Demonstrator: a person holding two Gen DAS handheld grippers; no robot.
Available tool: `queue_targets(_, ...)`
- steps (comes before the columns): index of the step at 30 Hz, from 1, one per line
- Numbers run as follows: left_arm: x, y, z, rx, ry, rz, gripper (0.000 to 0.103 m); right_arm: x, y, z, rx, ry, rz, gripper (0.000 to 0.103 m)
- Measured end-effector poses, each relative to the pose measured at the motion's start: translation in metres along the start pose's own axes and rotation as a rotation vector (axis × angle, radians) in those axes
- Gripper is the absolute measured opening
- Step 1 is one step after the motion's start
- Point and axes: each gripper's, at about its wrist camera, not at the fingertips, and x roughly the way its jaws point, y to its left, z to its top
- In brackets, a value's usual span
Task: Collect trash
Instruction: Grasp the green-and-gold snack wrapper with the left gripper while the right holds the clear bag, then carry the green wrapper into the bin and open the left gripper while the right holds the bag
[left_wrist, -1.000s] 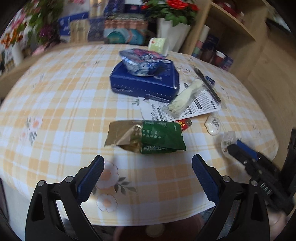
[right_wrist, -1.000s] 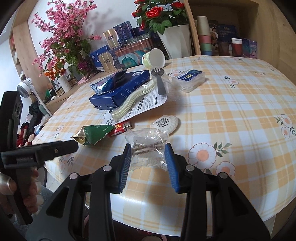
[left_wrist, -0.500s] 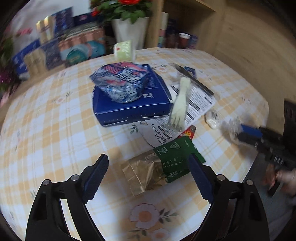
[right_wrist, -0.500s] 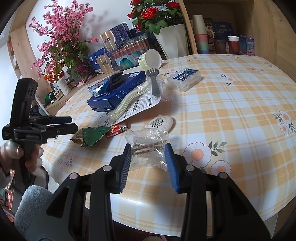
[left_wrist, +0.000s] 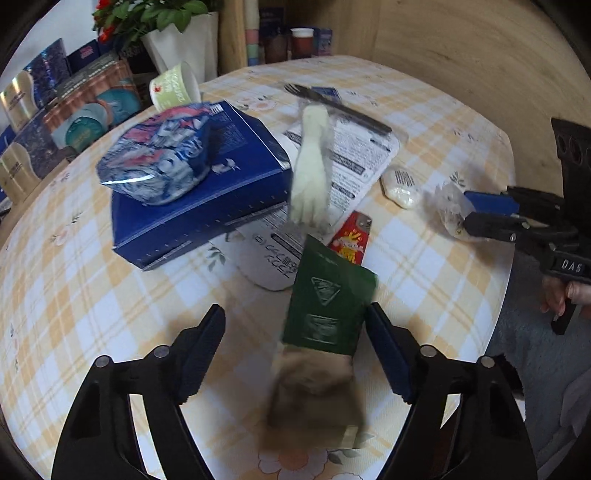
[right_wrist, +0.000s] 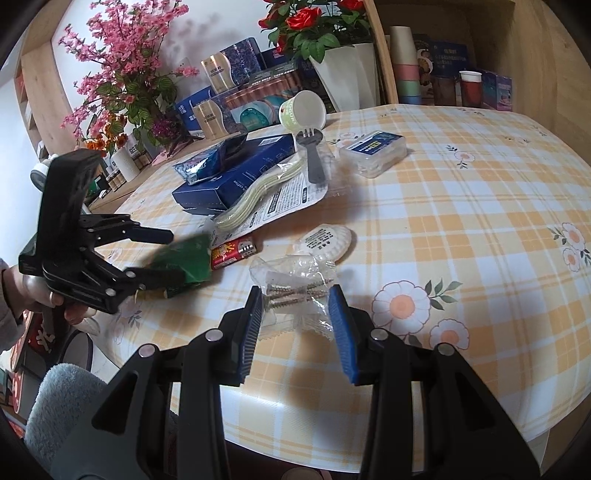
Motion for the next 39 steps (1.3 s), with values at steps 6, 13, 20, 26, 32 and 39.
queue_targets(6, -0.004, -0.005, -0.009, -0.003, -0.012, 0.017, 0.047, -0.001, -0.002, 0.001, 0.01, 0.0, -0.006, 0.039)
queue_targets(13, -0.031, 0.001, -0.022, -0.149, -0.078, -0.009, 0.03, -0.008, 0.005, 0.003, -0.007, -0.019, 0.001, 0.039)
queue_targets(20, -0.061, 0.003, -0.036, -0.277, -0.149, 0.026, 0.028, -0.023, 0.01, 0.003, -0.013, -0.038, -0.003, 0.039)
queue_targets(26, -0.093, -0.014, -0.041, -0.319, -0.213, 0.065, 0.028, -0.043, 0.015, 0.007, -0.029, -0.07, -0.005, 0.039)
queue_targets(32, -0.121, -0.043, -0.046, -0.372, -0.268, 0.07, 0.028, -0.066, 0.023, 0.007, -0.046, -0.102, -0.002, 0.039)
queue_targets(39, -0.141, -0.074, -0.057, -0.388, -0.293, 0.042, 0.028, -0.092, 0.032, 0.005, -0.071, -0.134, 0.002, 0.039)
